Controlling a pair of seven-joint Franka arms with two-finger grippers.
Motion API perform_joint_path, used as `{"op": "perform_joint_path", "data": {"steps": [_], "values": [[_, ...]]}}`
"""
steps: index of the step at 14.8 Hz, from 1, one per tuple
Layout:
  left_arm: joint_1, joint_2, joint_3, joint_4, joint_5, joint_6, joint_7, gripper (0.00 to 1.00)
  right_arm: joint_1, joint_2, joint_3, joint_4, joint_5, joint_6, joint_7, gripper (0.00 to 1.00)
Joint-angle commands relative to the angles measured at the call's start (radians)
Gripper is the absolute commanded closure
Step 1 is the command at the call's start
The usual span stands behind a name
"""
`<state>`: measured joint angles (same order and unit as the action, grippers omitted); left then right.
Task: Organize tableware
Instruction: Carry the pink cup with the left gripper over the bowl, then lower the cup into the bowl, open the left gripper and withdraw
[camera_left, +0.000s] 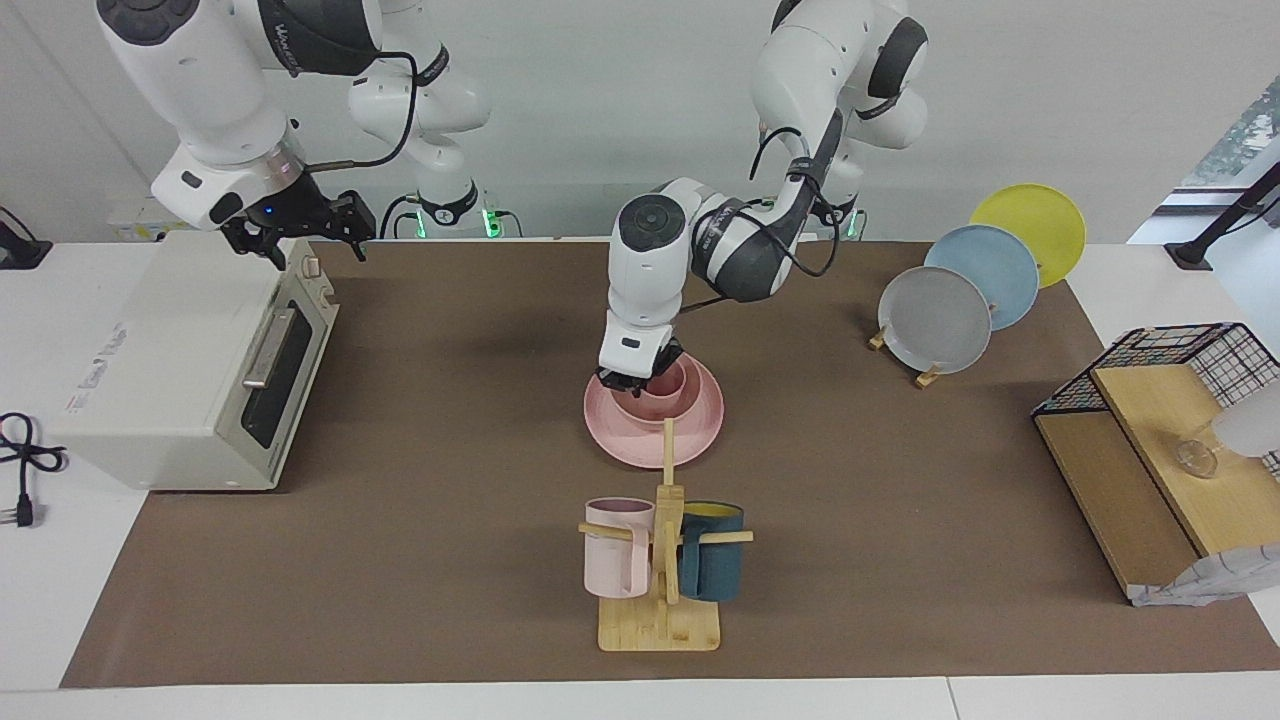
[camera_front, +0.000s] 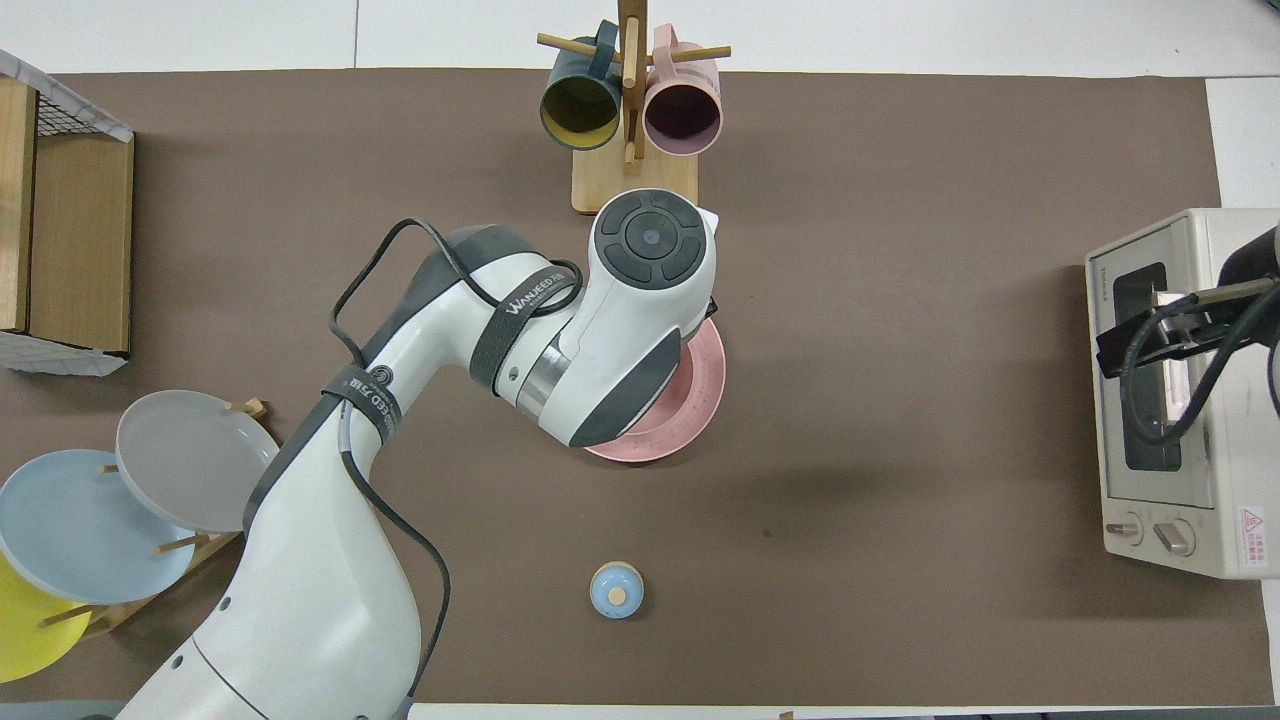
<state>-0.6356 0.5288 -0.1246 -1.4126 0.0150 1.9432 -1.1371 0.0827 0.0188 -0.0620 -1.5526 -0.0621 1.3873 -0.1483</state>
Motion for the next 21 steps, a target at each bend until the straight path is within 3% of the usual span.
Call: {"op": "perform_joint_path", "data": {"steps": [1,3,9,15,18,21], "values": [[-0.018,-0.019,0.019,-0.039,0.026,0.022,-0.015,0.0,-0.037,-0.014,0.019,-0.006,0.011,0.01,0.019,0.0],[-0.006,-0.042,0.019,-0.037,0.031,0.0,-0.009,0.0,-0.043,-0.014,0.01,-0.006,0.011,0.01,0.018,0.0],[0.134,-0.235,0.019,-0.037,0.023,-0.205,0.175,0.0,-0.061,-0.016,0.013,-0.007,0.011,0.009,0.018,0.0],[0.408,-0.42,0.02,-0.048,0.022,-0.426,0.632,0.0,-0.07,-0.017,-0.002,-0.006,0.008,0.009,0.018,0.0],[0.552,-0.51,0.02,-0.129,0.02,-0.451,0.865,0.0,-0.066,-0.02,-0.007,-0.018,0.01,0.004,0.015,0.0],[0.606,-0.59,0.02,-0.227,0.019,-0.441,0.957,0.0,-0.055,-0.022,-0.004,-0.02,0.01,0.007,0.015,0.0]]}}
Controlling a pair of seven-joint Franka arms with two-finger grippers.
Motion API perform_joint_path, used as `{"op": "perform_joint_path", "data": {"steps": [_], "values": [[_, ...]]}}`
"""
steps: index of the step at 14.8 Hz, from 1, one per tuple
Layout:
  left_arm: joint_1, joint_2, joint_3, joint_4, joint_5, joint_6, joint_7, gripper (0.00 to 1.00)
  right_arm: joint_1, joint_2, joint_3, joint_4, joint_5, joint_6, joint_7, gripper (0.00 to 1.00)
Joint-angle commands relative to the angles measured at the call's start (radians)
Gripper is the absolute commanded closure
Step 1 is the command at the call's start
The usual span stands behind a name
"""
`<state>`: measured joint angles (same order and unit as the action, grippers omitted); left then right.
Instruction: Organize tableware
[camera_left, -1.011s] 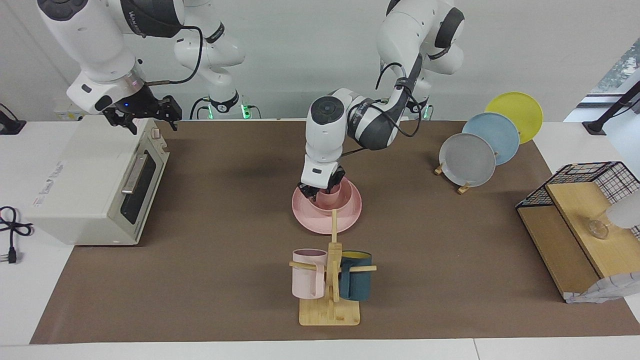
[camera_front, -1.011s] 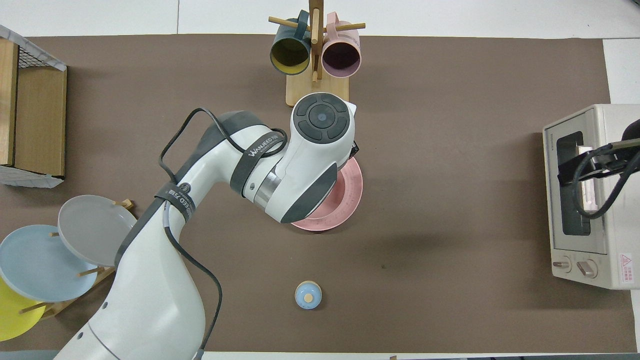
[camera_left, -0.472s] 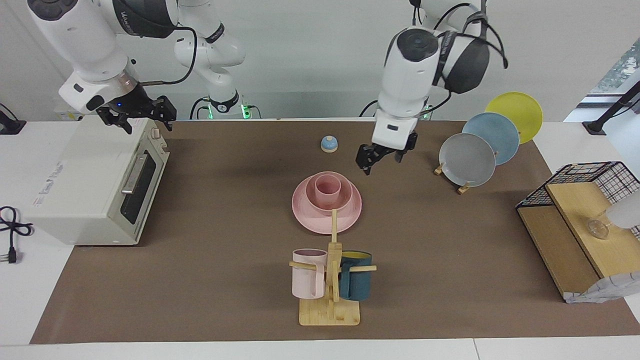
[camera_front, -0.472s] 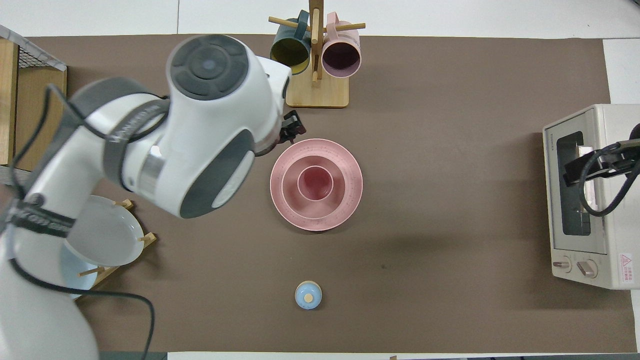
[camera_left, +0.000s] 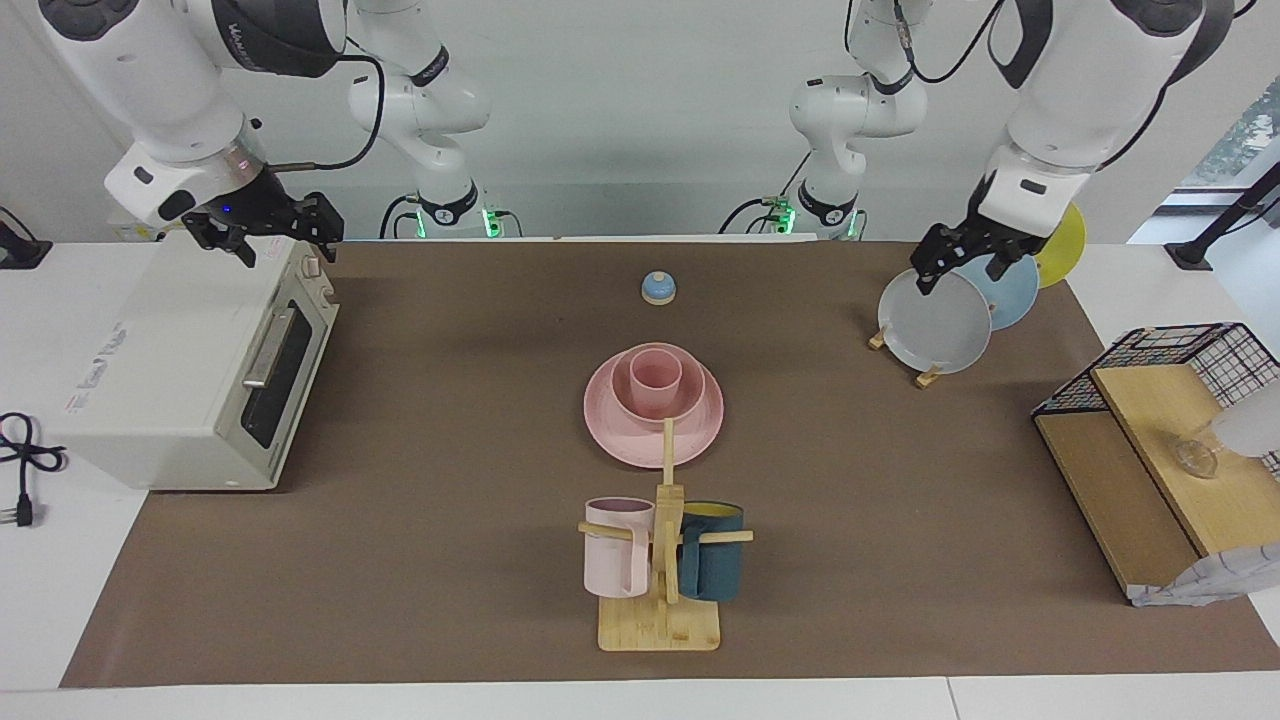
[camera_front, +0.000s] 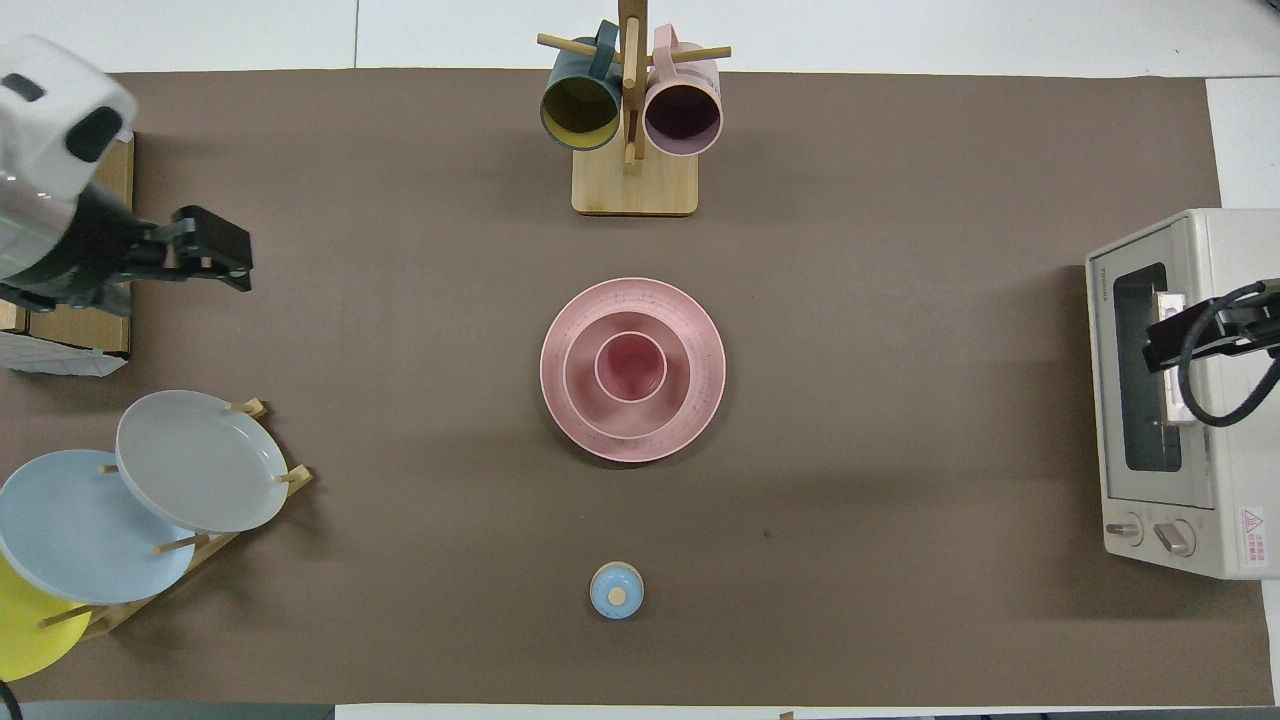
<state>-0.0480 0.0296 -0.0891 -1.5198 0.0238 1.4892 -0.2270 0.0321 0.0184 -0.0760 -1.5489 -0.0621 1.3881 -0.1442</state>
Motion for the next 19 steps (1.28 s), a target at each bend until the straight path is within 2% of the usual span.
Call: {"op": "perform_joint_path", "data": {"steps": [1,3,8,12,19], "values": [[0.019,-0.109,-0.015,-0.143,0.01,0.019,0.051,0.0,-0.003,-0.021,0.01,-0.023,0.01,0.005,0.011,0.0],[0.014,-0.129,-0.015,-0.174,0.01,0.036,0.051,0.0,-0.006,-0.021,0.01,-0.023,0.01,0.006,0.011,0.0],[-0.01,-0.122,-0.012,-0.14,-0.025,0.017,0.029,0.0,-0.011,-0.021,0.01,-0.023,0.01,0.006,0.011,0.0],[-0.027,-0.134,-0.011,-0.181,-0.054,0.048,-0.025,0.0,-0.011,-0.021,0.01,-0.023,0.01,0.006,0.011,0.0],[-0.056,-0.066,0.029,-0.132,-0.053,0.036,0.0,0.0,-0.011,-0.021,0.01,-0.023,0.01,0.006,0.011,0.0]]}}
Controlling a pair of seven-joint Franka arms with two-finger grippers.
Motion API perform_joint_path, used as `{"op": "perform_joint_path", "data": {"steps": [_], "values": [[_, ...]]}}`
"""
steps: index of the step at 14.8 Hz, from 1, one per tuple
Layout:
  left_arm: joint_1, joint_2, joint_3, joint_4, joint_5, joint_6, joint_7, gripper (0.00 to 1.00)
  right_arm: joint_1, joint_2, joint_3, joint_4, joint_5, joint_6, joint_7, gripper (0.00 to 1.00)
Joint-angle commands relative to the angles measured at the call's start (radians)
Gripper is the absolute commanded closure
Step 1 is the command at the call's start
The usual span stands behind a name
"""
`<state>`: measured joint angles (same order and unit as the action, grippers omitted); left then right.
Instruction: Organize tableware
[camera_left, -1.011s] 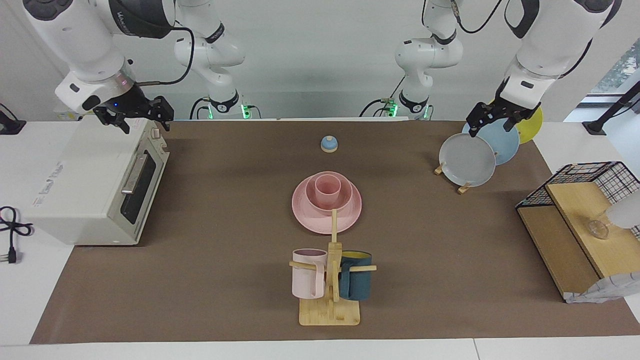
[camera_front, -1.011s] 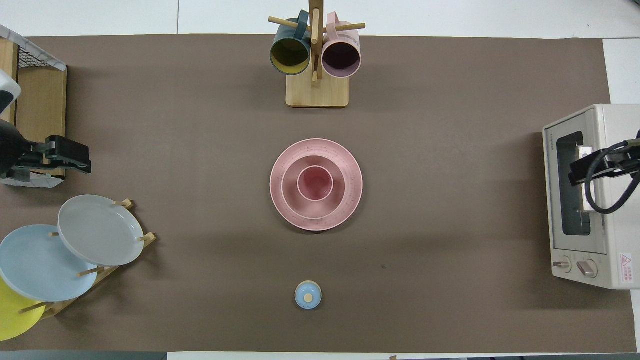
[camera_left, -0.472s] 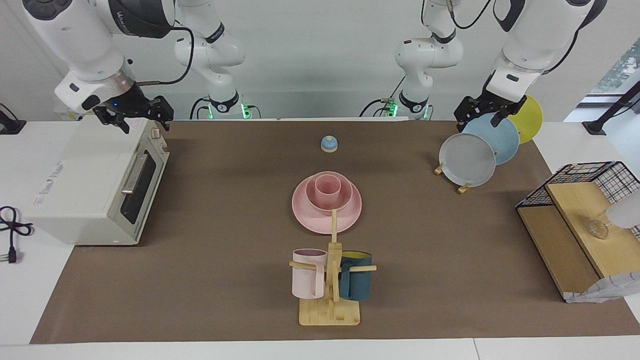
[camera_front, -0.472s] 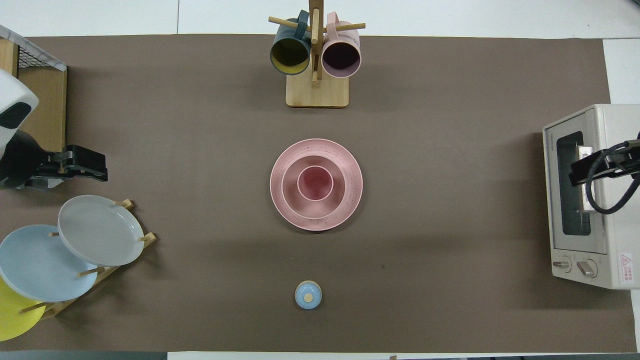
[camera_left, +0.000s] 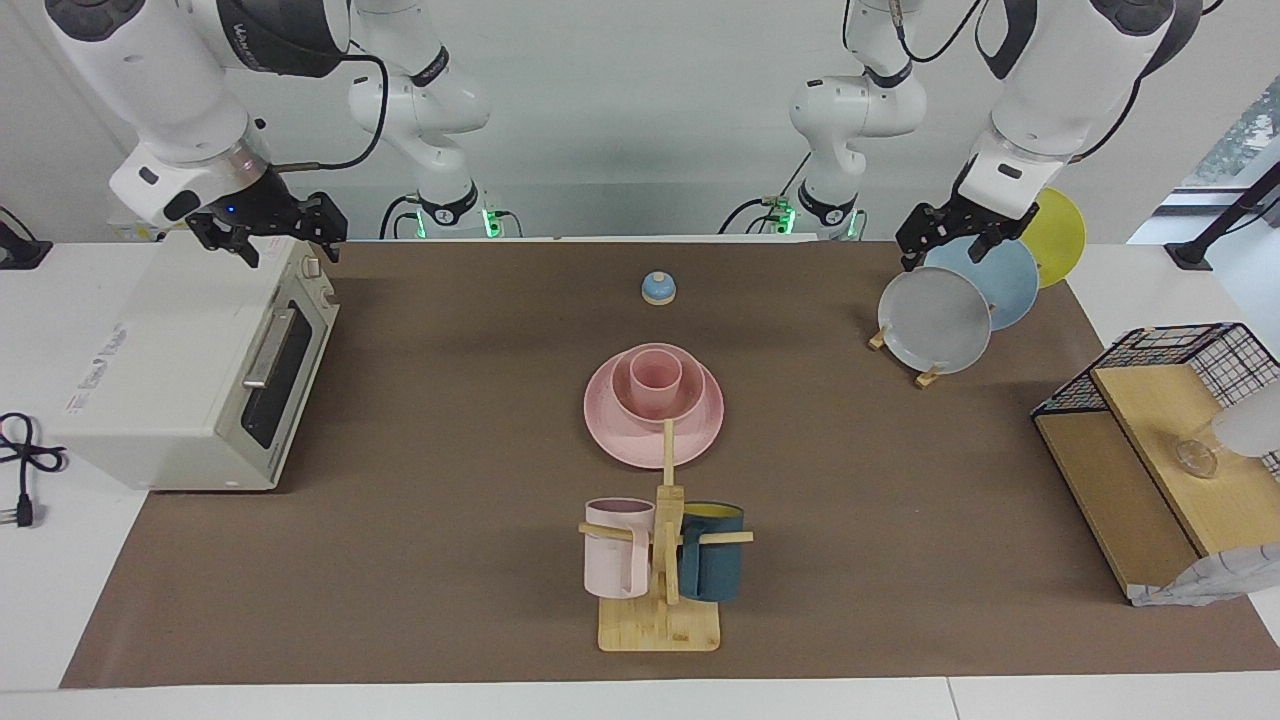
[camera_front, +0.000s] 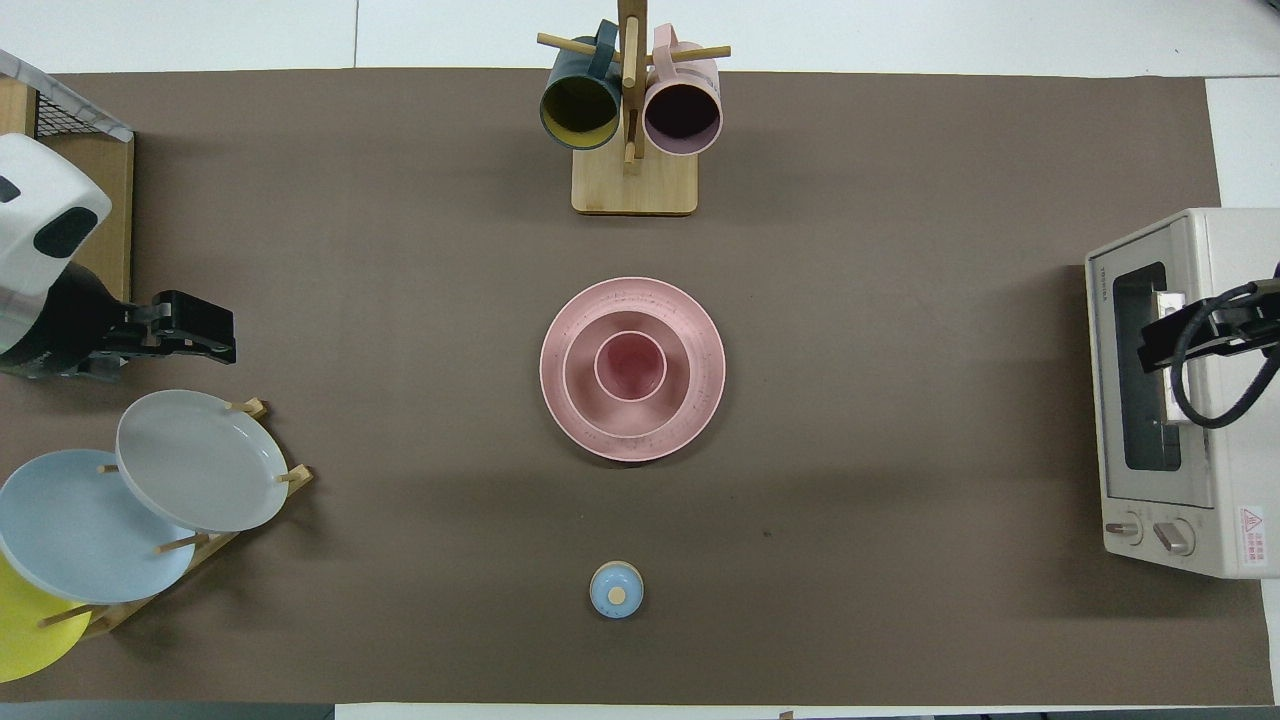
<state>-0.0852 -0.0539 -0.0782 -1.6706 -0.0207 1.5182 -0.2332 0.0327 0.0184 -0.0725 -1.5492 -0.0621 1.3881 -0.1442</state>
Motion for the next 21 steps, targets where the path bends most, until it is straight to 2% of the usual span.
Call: {"op": "perform_joint_path", "data": {"steps": [1,7,10,13,21], "values": [[-0.019,0.017,0.018,0.02,-0.011,0.011,0.008,0.0,-0.011,-0.02,0.006,-0.023,0.01,0.005,0.011,0.0],[-0.018,-0.027,0.005,-0.02,-0.021,0.02,0.035,0.0,-0.011,-0.022,0.006,-0.023,0.01,0.005,0.011,0.0],[-0.005,-0.026,0.002,-0.02,-0.022,0.023,0.046,0.0,-0.011,-0.022,0.006,-0.023,0.01,0.005,0.011,0.0],[0.042,-0.021,-0.018,-0.017,-0.022,0.007,0.162,0.0,-0.011,-0.02,0.006,-0.023,0.01,0.005,0.011,0.0],[0.048,-0.026,-0.015,-0.011,-0.021,0.017,0.137,0.0,-0.011,-0.02,0.006,-0.023,0.01,0.005,0.011,0.0]]}}
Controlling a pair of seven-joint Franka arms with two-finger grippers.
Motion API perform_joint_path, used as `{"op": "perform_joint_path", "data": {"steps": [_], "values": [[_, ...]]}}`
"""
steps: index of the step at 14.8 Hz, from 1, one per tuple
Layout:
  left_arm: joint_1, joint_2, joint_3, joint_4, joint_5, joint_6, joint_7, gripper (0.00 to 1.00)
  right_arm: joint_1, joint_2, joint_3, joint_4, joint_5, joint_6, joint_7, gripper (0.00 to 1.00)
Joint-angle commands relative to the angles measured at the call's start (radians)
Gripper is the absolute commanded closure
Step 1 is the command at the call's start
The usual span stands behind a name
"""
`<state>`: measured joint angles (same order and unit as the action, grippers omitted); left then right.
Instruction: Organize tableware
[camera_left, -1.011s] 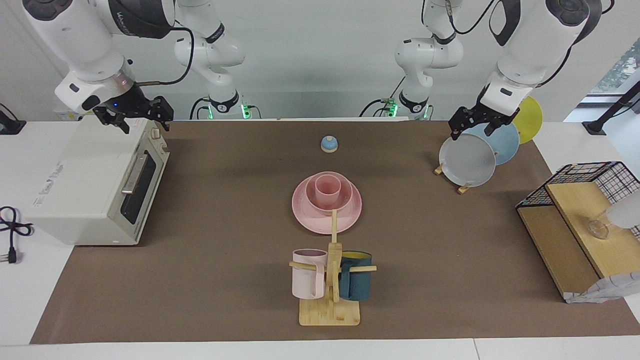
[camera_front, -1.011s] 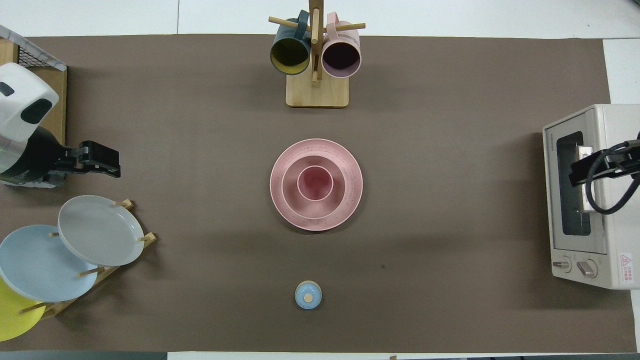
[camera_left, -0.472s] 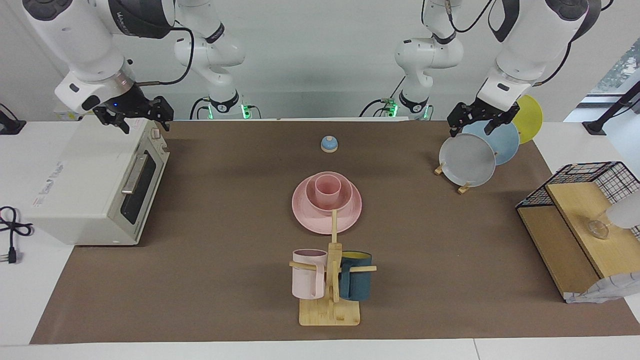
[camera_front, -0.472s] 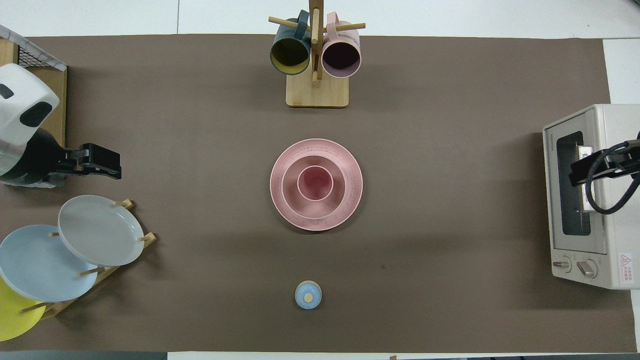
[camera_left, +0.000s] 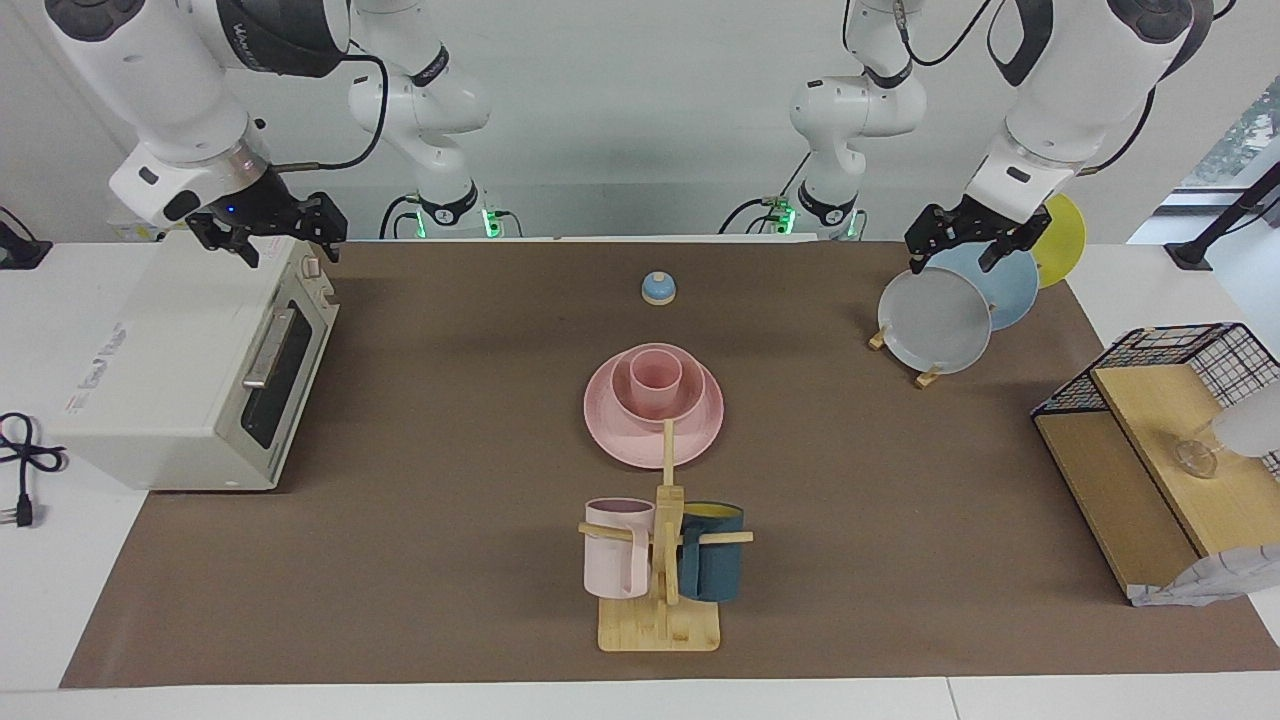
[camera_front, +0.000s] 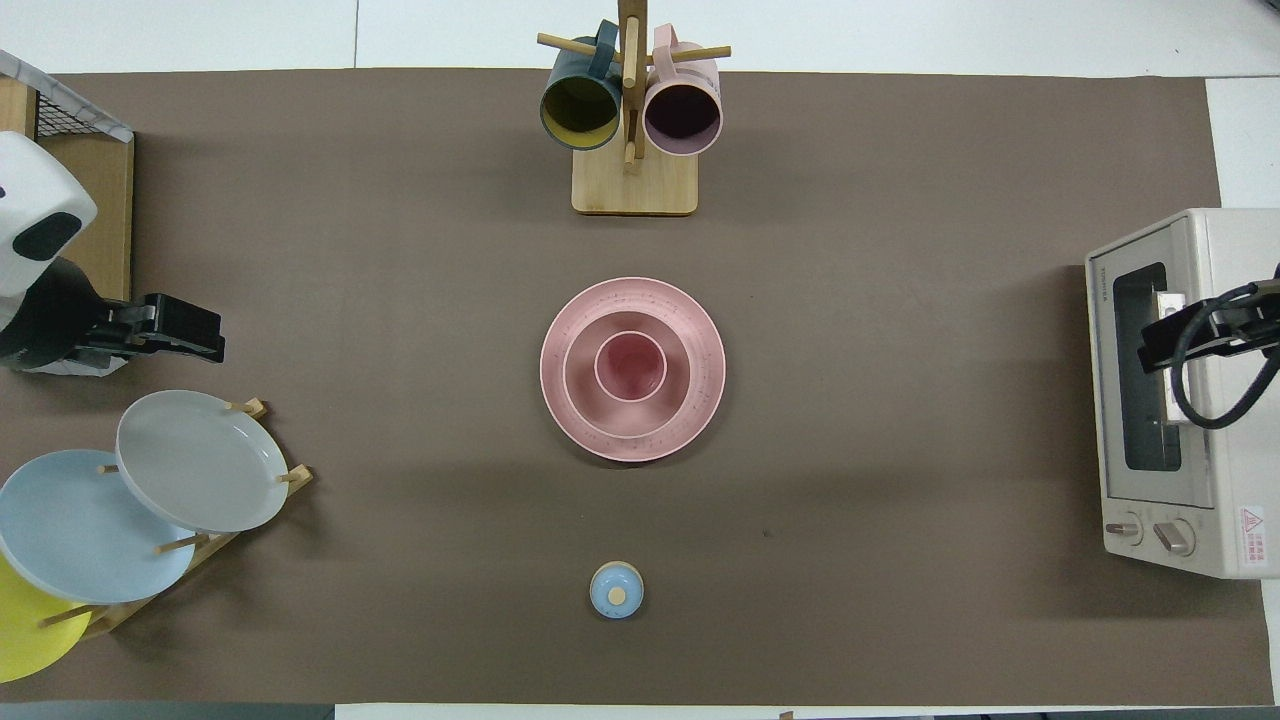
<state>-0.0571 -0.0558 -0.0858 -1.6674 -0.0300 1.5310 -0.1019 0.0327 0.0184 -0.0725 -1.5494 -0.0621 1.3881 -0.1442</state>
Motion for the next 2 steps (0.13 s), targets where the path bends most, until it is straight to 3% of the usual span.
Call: {"op": "perform_joint_path", "data": {"steps": [1,2], "values": [[0.023,-0.026,-0.006,-0.014,-0.011,0.004,0.008,0.0,-0.011,-0.021,0.006,-0.023,0.01,0.006,0.011,0.0],[0.023,-0.026,-0.006,-0.014,-0.011,0.004,0.01,0.0,-0.011,-0.021,0.006,-0.023,0.01,0.006,0.011,0.0]]}}
